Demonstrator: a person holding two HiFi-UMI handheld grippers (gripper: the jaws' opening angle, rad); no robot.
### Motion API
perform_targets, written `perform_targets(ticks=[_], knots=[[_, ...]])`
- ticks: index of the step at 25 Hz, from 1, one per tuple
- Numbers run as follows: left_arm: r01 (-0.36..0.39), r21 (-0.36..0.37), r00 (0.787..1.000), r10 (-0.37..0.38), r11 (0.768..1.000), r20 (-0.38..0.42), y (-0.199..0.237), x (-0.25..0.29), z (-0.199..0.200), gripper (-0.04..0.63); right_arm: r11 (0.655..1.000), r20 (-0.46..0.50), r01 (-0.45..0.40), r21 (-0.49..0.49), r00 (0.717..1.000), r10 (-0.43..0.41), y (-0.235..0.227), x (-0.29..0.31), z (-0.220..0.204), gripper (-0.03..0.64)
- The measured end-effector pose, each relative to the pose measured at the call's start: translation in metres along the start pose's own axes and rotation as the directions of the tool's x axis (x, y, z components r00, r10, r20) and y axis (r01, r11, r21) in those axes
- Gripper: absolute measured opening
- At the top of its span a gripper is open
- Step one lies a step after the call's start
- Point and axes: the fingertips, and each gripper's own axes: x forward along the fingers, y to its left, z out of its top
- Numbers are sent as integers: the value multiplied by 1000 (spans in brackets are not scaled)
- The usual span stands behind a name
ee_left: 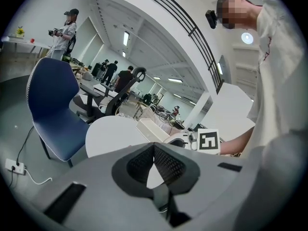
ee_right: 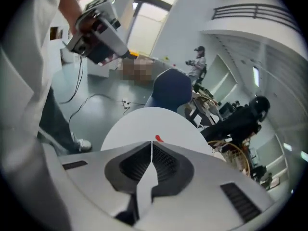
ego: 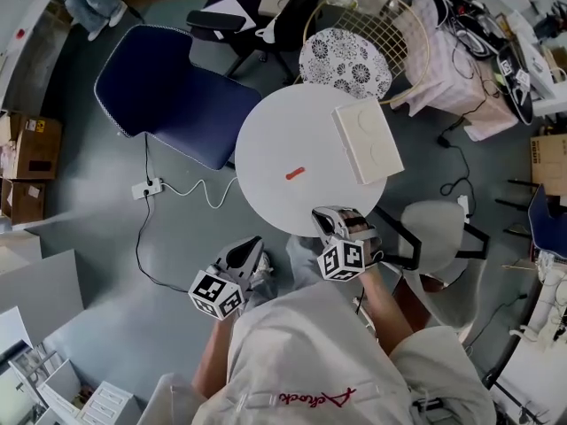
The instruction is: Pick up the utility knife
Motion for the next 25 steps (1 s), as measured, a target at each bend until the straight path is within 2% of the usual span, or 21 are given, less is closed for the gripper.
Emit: perform_targets(ticks=[2, 4, 5, 6, 7, 8, 16, 25], knots=[[-4, -20, 1000, 4, 1000, 11, 2, -2, 0, 12, 997, -25, -51, -55, 998, 49, 5, 9, -5, 18], [-11, -32, 1000, 11, 999, 19, 4, -5, 0, 12, 994, -27, -101, -36, 995, 100, 8, 16, -7, 20], [-14, -35, 1000, 14, 999, 20, 5, -6, 0, 12, 992, -26, -123, -20, 992, 122, 9, 19, -8, 41], [-16, -38, 1000, 17, 999, 20, 6, -7, -1, 12, 990, -29, -143, -8, 989, 143, 9, 23, -8, 123], [-17, -41, 1000, 18, 999, 20, 7, -7, -2, 12, 987, -36, -160, -4, 987, 160, 10, 26, -10, 167], [-18, -47, 1000, 19, 999, 21, 7, -8, -3, 12, 985, -43, -172, -9, 984, 172, 10, 30, -11, 175], [-20, -59, 999, 21, 998, 27, 3, -10, -3, 12, 967, -83, -247, -70, 967, 241, 2, 68, -17, 178], [-55, -84, 998, 57, 995, 22, -1, -24, -15, 12, 908, -208, -384, -167, 914, 348, -33, 136, -32, 173]])
